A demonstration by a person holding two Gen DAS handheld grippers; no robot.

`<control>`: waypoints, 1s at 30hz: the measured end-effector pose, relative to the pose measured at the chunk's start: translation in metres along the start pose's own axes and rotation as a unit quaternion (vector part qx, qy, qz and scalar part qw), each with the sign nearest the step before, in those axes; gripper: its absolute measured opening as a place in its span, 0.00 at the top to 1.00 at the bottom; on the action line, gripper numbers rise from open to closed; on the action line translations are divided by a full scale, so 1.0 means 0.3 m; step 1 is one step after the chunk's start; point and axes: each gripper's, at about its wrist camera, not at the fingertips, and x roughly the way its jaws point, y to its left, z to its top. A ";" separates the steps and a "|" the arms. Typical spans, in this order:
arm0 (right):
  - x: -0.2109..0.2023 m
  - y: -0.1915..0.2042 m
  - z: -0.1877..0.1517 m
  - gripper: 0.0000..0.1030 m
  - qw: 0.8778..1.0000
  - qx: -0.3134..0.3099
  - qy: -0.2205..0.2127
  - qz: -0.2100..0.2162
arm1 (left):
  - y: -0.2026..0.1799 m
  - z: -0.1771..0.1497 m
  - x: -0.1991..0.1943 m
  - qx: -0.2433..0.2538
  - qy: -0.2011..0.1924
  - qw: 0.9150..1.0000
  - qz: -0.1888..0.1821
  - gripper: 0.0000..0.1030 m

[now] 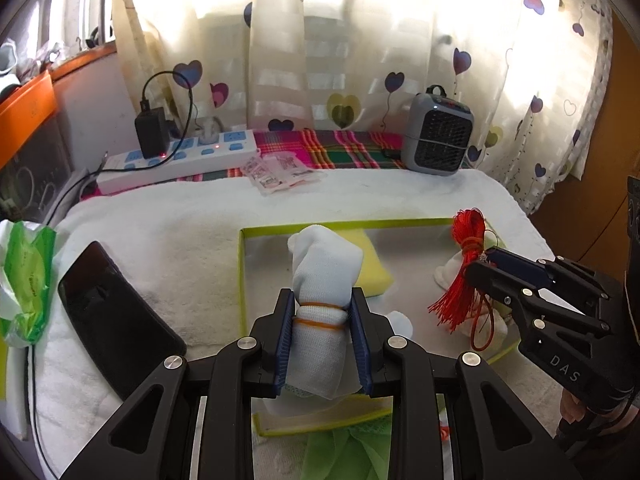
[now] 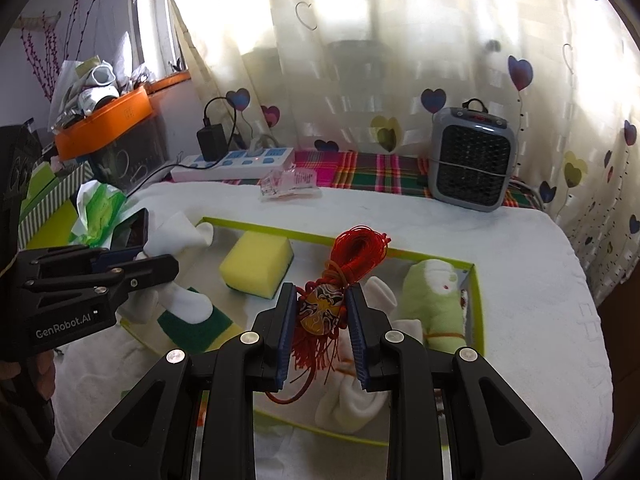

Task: Organize soft objects
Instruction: 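Lower tassel into lid and open right tool while left tool releases sock bundle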

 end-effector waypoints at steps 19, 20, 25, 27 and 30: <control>0.119 -0.011 -0.008 0.74 0.999 -0.010 0.038 -0.001 | 0.032 0.015 0.093 -0.021 0.026 0.999 0.000 0.75; 0.122 -0.011 -0.009 0.74 0.999 -0.010 0.039 -0.002 | 0.033 0.016 0.095 -0.022 0.027 0.999 0.000 0.75; 0.130 -0.012 -0.013 0.74 0.999 -0.012 0.042 -0.003 | 0.035 0.014 0.097 -0.022 0.032 0.999 0.003 0.71; 0.132 -0.011 -0.014 0.74 0.999 -0.012 0.042 -0.003 | 0.034 0.014 0.098 -0.022 0.032 0.999 0.005 0.71; 0.133 -0.010 -0.016 0.74 0.999 -0.012 0.042 -0.003 | 0.030 0.014 0.099 -0.020 0.033 0.999 0.009 0.70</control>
